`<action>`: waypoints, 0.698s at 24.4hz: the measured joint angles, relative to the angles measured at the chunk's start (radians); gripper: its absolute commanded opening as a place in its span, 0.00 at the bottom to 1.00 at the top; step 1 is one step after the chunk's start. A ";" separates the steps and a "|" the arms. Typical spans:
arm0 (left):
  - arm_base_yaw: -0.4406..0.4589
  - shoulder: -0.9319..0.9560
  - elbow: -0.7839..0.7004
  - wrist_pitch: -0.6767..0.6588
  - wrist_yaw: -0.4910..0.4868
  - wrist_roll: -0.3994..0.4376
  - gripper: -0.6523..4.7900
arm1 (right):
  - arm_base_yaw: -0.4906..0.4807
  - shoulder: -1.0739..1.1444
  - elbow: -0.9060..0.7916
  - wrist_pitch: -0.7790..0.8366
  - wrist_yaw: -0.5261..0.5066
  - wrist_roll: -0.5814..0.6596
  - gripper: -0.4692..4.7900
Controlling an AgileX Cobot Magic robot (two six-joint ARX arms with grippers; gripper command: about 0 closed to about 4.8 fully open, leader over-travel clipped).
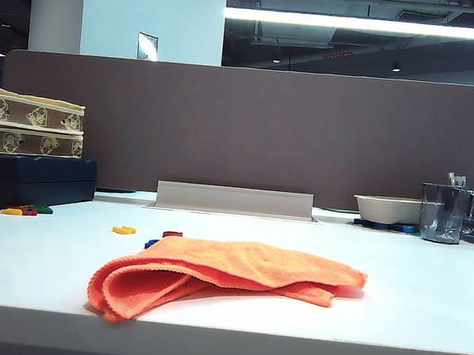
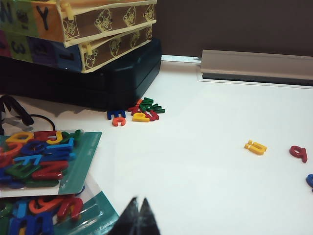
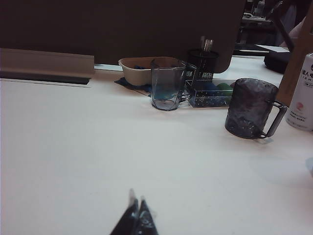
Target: Use an orange cloth to wipe the letter magnets on the table away for a distance.
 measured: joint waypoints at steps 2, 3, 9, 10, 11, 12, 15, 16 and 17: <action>0.000 0.000 0.000 0.000 0.000 0.000 0.11 | 0.000 0.000 0.000 0.000 0.000 0.000 0.08; 0.000 0.000 0.000 0.000 0.000 0.000 0.11 | 0.000 0.000 0.000 0.000 0.000 0.000 0.08; 0.000 0.000 0.000 0.000 0.000 -0.010 0.11 | 0.000 0.000 0.000 0.000 0.000 0.000 0.08; 0.000 0.000 0.000 0.000 0.010 -0.014 0.11 | 0.000 0.000 0.000 0.000 0.000 0.000 0.08; 0.000 0.000 0.000 0.000 0.042 -0.015 0.11 | 0.000 0.000 0.000 0.000 0.000 0.000 0.08; 0.000 0.000 0.000 0.005 0.085 -0.015 0.12 | 0.001 0.000 0.000 0.000 0.000 0.000 0.08; 0.000 0.000 0.008 0.053 0.148 -0.015 0.14 | 0.001 0.000 0.000 0.000 0.000 0.000 0.08; 0.000 0.000 0.024 0.066 0.153 -0.015 0.18 | 0.001 0.000 0.000 0.000 0.000 0.000 0.08; 0.000 0.000 0.033 0.071 0.156 -0.015 0.19 | 0.001 0.000 0.000 0.000 0.000 0.000 0.08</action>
